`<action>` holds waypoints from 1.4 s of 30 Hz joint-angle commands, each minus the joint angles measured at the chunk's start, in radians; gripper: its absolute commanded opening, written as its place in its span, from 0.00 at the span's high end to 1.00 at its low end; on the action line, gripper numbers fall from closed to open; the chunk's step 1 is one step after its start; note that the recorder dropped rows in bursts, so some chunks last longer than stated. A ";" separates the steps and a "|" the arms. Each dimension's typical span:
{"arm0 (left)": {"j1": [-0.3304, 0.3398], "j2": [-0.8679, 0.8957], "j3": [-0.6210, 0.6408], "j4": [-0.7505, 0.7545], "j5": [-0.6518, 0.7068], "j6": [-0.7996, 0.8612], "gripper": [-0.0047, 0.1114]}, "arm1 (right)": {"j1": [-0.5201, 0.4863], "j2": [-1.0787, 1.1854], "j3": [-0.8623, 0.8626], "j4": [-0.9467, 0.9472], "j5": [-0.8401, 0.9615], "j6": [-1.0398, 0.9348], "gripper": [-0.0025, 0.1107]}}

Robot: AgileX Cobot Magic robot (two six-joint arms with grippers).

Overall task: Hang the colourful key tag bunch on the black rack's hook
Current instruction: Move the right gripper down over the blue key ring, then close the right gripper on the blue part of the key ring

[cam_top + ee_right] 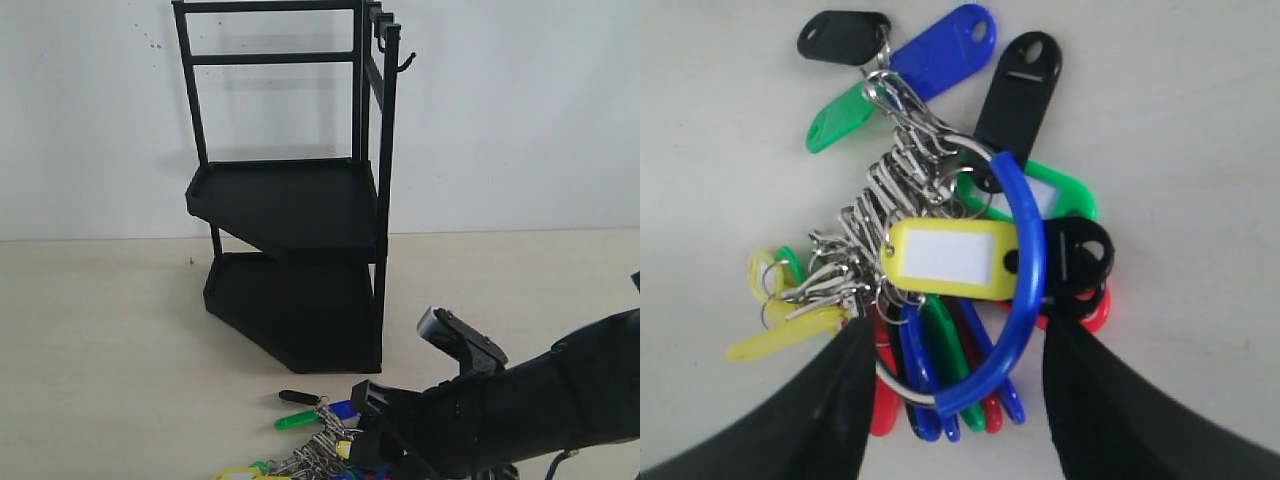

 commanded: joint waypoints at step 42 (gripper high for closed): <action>0.002 -0.002 0.003 0.005 -0.008 0.003 0.92 | 0.010 0.037 -0.004 0.048 -0.061 -0.248 0.98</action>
